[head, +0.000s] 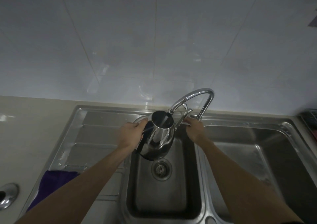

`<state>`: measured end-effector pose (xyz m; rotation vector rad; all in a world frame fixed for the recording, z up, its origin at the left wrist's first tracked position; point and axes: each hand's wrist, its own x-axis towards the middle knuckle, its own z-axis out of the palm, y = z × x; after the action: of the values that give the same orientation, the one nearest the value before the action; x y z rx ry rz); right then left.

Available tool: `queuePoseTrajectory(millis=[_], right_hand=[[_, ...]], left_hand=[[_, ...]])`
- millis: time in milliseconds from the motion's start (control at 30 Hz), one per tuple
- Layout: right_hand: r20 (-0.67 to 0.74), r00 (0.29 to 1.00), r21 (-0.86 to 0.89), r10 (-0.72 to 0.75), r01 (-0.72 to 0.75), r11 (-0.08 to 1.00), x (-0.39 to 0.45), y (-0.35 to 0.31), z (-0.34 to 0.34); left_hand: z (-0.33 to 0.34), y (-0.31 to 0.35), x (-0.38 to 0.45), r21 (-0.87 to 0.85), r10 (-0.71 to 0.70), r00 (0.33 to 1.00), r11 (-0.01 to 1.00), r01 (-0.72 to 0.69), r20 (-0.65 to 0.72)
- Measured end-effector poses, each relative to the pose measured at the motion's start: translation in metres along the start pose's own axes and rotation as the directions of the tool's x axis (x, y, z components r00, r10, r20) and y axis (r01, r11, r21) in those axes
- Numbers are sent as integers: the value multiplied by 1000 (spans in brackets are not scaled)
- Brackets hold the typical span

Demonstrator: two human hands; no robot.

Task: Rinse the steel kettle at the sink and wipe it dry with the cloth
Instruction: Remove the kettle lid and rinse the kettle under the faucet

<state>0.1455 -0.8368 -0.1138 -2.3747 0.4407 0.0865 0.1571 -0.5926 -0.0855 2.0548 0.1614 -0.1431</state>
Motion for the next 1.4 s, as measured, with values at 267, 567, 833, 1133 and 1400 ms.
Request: queuePoseTrajectory(millis=[267, 567, 833, 1133, 1400], right_hand=[[-10, 1000, 16, 5, -5, 1000, -1, 0, 2], [9, 1000, 0, -4, 4, 1000, -3, -3, 8], [-13, 1000, 20, 17, -16, 1000, 2, 4, 6], [-28, 998, -19, 60, -61, 998, 32, 12, 3], [-6, 998, -30, 60, -60, 998, 68, 5, 1]], left_hand=[[-16, -16, 4, -24, -32, 999, 999, 33, 40], [-29, -26, 8, -80, -57, 998, 995, 59, 27], [-7, -2, 16, -46, -119, 992, 992, 120, 33], [6, 8, 24, 42, -140, 990, 990, 138, 33], [10, 10, 36, 21, -182, 982, 983, 181, 45]])
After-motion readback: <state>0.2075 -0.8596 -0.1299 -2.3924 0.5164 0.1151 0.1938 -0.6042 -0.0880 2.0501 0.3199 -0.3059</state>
